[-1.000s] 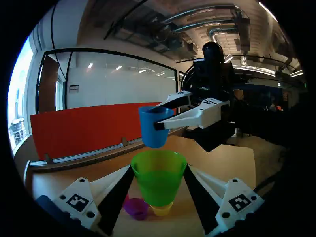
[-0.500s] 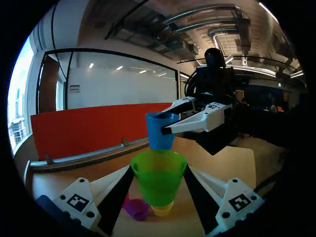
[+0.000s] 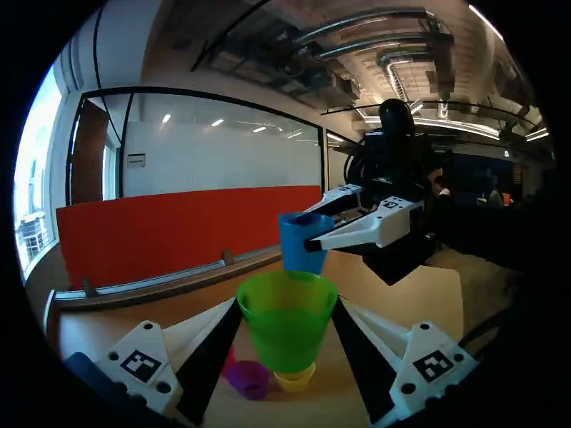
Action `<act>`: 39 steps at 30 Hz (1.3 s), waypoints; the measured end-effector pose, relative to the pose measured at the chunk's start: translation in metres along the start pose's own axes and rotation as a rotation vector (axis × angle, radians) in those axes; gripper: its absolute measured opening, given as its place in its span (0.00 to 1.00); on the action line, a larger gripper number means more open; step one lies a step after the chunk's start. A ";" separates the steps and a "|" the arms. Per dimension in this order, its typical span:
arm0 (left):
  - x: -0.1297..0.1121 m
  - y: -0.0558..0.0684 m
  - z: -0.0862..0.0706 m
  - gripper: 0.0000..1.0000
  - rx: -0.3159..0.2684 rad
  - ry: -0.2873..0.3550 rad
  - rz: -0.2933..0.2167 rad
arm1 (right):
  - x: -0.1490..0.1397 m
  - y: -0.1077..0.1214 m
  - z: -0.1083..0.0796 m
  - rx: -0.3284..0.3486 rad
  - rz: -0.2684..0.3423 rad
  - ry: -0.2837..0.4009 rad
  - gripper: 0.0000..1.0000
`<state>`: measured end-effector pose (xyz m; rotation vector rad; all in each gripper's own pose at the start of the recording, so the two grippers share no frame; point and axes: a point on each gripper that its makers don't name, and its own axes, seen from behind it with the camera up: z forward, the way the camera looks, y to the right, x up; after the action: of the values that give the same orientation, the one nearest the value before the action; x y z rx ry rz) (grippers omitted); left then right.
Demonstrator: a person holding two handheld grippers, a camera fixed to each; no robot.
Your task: Pour water
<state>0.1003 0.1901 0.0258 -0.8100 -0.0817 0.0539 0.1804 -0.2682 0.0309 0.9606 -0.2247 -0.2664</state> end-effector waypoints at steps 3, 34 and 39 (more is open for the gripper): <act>-0.001 -0.001 0.001 0.86 0.003 0.000 -0.001 | -0.003 0.002 -0.003 -0.004 0.013 0.001 0.91; -0.047 0.002 0.008 0.86 -0.015 -0.077 -0.008 | -0.076 0.017 -0.019 -0.054 0.060 -0.056 0.91; -0.062 0.006 0.009 0.86 -0.021 -0.101 -0.008 | -0.090 0.018 -0.018 -0.058 0.053 -0.068 0.92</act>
<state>0.0379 0.1953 0.0244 -0.8280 -0.1815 0.0865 0.1030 -0.2159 0.0293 0.8877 -0.3027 -0.2554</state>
